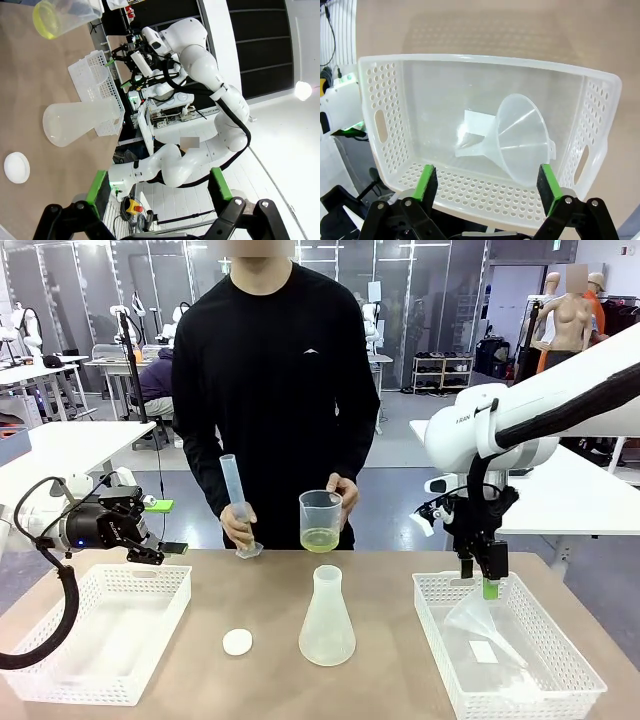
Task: Prepare the solutions needed for the experiment.
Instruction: Pick up the Plastic Funnel and insert it into the Big flask.
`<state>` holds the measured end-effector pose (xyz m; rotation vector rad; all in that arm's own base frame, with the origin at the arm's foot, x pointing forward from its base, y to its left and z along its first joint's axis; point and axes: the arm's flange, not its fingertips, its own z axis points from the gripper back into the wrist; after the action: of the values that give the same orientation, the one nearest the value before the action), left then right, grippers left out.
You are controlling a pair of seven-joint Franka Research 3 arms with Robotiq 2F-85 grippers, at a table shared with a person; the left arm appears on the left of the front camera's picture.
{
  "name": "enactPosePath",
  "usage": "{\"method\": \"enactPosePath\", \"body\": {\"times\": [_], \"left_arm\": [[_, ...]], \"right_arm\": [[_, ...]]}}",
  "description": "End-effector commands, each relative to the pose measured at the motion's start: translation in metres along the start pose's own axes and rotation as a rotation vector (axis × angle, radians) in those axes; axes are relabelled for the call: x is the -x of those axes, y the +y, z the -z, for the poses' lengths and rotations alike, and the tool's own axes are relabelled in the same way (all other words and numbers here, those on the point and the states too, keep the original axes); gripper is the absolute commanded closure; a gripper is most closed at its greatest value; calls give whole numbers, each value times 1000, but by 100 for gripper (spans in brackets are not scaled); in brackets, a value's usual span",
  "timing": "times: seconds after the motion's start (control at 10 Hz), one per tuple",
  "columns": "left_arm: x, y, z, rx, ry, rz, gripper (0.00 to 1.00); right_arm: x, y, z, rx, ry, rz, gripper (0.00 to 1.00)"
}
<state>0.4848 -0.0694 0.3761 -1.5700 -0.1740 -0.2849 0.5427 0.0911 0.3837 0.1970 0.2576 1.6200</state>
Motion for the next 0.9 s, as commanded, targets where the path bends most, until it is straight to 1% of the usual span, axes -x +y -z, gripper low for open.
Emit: {"method": "enactPosePath", "body": {"times": [0.0,0.3,0.6,0.8], "left_arm": [[-1,-2,1,13,-13,9,0],[-1,-2,1,13,-13,9,0],[-1,-2,1,13,-13,9,0],[-1,-2,1,13,-13,9,0]], "right_arm": [[0,-11,-1,-62,-22,-51,0],[0,-18,16,-121,-19,-106,0],[3,-28,25,-206,20,-126,0],[3,-36,29,-209,26,-141,0]]}}
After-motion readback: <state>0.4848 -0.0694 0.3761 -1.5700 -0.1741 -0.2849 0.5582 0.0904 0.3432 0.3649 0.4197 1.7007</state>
